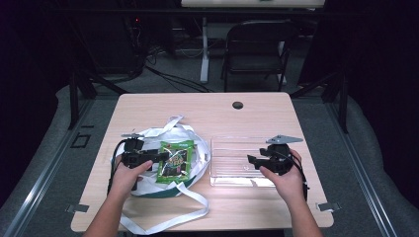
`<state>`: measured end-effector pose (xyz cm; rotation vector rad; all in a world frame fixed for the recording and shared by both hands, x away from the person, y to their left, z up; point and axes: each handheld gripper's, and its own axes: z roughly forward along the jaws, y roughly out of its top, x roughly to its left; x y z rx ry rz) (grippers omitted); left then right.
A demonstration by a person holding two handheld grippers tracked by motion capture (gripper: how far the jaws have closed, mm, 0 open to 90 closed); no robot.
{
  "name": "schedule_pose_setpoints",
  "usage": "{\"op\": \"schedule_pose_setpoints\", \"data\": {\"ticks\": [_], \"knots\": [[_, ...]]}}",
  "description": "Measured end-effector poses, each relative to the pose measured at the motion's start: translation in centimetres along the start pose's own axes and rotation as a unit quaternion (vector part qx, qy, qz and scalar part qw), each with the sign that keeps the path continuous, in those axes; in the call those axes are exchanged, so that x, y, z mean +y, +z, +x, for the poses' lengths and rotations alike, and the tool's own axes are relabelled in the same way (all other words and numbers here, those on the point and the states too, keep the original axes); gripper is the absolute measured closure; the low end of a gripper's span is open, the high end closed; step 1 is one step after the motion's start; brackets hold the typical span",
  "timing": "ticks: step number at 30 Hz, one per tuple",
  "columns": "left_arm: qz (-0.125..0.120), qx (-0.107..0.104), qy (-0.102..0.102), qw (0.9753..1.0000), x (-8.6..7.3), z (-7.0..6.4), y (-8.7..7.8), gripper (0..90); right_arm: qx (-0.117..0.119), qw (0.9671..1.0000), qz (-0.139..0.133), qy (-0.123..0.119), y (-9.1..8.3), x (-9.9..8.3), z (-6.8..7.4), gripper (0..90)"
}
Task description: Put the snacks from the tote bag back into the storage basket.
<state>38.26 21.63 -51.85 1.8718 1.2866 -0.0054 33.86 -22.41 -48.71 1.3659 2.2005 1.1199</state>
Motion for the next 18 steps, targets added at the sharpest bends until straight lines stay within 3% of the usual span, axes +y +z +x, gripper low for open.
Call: {"op": "schedule_pose_setpoints", "data": {"ticks": [18], "knots": [[0.063, -0.008, -0.008, 0.9979, 0.1, 0.6, 2.5, 34.1, -0.004, 1.0000, 0.000, 0.000, -0.1, -0.2, 0.1, 42.3]]}}
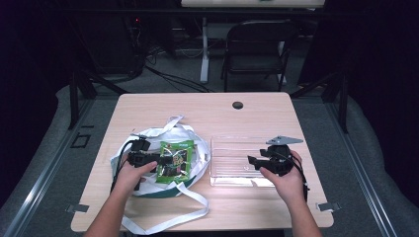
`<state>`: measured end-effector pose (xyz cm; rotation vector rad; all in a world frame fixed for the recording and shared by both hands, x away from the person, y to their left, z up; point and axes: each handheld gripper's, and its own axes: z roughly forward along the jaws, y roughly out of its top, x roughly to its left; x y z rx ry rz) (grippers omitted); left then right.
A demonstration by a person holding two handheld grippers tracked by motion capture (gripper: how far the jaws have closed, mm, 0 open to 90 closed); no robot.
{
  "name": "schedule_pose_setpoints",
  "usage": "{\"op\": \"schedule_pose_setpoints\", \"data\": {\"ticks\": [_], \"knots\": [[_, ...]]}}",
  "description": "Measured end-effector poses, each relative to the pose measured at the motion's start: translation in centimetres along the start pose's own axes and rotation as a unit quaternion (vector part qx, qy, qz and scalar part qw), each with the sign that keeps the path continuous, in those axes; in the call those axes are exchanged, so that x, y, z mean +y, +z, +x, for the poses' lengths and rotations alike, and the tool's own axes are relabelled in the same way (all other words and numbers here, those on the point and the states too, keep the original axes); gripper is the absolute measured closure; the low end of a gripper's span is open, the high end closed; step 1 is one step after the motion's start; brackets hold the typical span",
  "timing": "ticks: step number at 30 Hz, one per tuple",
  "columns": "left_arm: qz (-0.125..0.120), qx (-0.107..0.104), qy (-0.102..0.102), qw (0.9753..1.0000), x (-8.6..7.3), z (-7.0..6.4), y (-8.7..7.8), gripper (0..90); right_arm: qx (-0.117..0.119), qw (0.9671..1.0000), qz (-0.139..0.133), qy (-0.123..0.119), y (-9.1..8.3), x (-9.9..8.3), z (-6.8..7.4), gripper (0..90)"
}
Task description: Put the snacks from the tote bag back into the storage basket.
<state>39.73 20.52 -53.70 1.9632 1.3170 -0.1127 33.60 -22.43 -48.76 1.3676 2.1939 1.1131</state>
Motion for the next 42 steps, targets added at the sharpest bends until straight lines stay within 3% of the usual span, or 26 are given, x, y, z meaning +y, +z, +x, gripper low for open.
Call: {"op": "schedule_pose_setpoints", "data": {"ticks": [17, 31, 42], "knots": [[0.044, -0.005, 0.005, 0.9990, 0.7, 0.0, 1.4, 34.7, -0.003, 1.0000, -0.003, 0.007, -0.4, -0.3, 0.0, 42.4], [0.049, -0.017, 0.011, 0.9986, 0.8, 0.0, 1.5, 38.9, -0.002, 0.9999, -0.009, 0.010, -0.6, -0.5, -0.1, 42.5], [0.038, -0.037, 0.017, 0.9984, 0.7, 0.0, 0.4, 50.4, -0.003, 0.9999, -0.009, 0.011, -0.5, -0.5, -0.1, 42.7]]}}
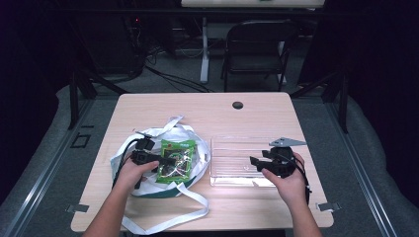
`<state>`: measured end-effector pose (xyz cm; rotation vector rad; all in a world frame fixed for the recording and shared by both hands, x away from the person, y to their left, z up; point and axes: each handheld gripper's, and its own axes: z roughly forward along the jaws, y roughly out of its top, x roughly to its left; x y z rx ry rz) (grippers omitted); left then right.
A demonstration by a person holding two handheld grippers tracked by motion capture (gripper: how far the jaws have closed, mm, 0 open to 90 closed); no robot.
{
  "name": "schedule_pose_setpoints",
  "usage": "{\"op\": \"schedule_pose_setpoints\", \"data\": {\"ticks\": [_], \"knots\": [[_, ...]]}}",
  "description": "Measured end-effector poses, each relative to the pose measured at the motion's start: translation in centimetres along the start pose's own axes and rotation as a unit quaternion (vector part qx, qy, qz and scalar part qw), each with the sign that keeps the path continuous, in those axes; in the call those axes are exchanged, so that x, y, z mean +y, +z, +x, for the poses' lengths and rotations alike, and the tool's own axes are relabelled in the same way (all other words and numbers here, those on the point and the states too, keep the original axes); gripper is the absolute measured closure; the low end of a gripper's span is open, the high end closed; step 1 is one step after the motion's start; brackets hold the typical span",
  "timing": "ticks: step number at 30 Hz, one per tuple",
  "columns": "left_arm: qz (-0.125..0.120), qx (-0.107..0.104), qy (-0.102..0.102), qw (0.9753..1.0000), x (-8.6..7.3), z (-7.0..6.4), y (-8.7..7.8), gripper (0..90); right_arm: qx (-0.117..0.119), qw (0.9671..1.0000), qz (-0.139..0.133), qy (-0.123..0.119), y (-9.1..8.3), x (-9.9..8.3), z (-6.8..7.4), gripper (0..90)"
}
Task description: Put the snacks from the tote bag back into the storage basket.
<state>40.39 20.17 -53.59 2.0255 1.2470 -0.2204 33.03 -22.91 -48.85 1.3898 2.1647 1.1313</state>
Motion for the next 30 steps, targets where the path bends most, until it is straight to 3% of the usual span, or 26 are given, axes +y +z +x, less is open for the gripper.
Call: {"op": "schedule_pose_setpoints", "data": {"ticks": [6, 20, 30], "knots": [[-0.003, -0.008, 0.014, 0.9999, -0.2, -0.2, -0.6, 54.4, 0.003, 1.0000, 0.001, -0.001, 0.1, 0.0, 0.1, 42.7], [-0.005, -0.020, 0.024, 0.9995, -0.5, -0.1, -1.7, 62.7, 0.001, 1.0000, 0.000, 0.005, 0.1, 0.1, -0.1, 42.8], [-0.011, -0.048, 0.025, 0.9985, -0.6, 0.6, -2.9, 69.8, 0.004, 1.0000, 0.000, 0.006, 0.2, 0.0, -0.2, 42.8]]}}
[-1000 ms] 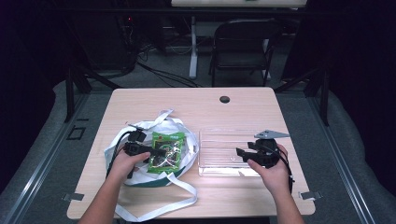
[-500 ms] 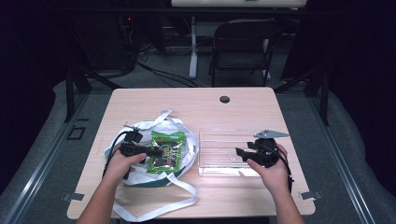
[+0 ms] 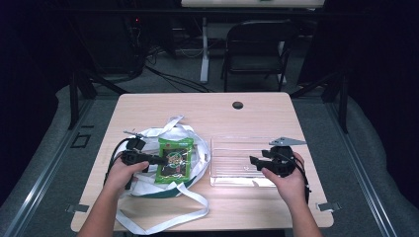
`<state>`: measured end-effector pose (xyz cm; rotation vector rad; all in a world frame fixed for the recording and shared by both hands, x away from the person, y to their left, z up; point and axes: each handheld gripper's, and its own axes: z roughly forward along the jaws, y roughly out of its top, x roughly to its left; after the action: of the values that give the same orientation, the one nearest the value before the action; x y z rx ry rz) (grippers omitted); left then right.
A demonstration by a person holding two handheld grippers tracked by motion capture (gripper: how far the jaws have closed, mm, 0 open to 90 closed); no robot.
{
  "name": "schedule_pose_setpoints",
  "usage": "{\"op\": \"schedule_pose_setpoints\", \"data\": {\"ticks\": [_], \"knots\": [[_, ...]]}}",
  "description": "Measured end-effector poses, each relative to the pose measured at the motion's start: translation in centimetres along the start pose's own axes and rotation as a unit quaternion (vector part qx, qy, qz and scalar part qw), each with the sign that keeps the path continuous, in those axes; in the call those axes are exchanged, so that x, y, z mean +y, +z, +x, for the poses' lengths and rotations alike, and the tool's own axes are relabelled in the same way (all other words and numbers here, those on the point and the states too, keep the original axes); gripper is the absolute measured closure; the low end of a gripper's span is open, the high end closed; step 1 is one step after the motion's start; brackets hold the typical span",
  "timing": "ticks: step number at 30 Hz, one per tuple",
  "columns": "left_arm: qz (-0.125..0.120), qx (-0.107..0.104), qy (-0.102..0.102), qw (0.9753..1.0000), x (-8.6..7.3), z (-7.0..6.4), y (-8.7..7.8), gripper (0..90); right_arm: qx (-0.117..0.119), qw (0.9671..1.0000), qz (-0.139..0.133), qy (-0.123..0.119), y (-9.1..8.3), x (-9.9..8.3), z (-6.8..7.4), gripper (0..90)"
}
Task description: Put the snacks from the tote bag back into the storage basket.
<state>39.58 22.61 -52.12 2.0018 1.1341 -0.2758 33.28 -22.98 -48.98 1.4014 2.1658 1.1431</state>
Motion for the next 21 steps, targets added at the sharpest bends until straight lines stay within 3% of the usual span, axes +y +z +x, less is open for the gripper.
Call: {"op": "schedule_pose_setpoints", "data": {"ticks": [6, 21], "knots": [[-0.006, -0.014, -0.002, 0.9999, 0.0, 0.2, -0.4, 72.4, 0.000, 1.0000, -0.001, -0.001, 0.0, 0.0, 0.0, 42.8], [-0.029, -0.010, 0.007, 0.9995, -0.1, 0.3, -1.3, 72.6, -0.001, 1.0000, -0.001, -0.003, 0.0, 0.0, -0.1, 42.8]]}}
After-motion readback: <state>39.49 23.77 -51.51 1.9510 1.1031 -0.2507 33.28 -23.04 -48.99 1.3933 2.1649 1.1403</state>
